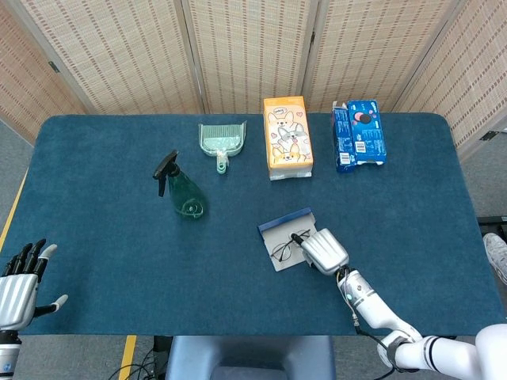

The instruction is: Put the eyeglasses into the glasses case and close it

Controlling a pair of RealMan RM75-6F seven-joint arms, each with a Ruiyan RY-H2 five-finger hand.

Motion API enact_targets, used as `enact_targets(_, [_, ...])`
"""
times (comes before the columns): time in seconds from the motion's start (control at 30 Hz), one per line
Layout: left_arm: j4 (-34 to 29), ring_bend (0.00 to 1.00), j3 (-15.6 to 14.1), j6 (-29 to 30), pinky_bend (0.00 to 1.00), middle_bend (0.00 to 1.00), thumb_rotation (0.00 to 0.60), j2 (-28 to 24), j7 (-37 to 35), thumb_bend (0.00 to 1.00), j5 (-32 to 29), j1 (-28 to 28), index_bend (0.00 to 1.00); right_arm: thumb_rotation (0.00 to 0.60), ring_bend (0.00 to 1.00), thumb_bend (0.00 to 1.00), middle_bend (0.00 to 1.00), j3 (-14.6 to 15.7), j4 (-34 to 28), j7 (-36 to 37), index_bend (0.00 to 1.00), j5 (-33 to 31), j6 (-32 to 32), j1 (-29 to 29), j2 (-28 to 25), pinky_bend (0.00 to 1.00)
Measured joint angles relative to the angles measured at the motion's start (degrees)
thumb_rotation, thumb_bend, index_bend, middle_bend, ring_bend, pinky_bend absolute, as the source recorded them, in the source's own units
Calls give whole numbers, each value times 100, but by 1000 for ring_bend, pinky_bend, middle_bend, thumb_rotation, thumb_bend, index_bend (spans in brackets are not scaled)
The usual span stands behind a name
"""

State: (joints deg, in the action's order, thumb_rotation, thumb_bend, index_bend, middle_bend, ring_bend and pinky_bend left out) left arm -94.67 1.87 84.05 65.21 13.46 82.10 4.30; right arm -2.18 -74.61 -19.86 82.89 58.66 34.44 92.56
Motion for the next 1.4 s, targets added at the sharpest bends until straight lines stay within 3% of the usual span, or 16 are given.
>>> enact_targets(0.57, [24,48,-20,-14,175,71,600,-5,-47,130,0,-15,146,600,1000,619,1000,54,258,-24,230,-2,-90,7,262,1000])
enact_targets(0.83, [39,48,-27,-6,175,71,600,-6,-72,130,-3,-31,146,600,1000,621,1000,8,16,41,230,105,132,-37,85,1000])
enact_targets(1.13, [52,48,-30,-36,176,71,600,19,-69,130,4,-17,146,600,1000,621,1000,219,-434,-17,230,254,287,-229,-375,1000])
enact_targets(1.4, [44,48,-42,-43,176,71,600,20,-92,130,40,-5,146,600,1000,621,1000,86,-197,26,230,71,102,-167,-120,1000])
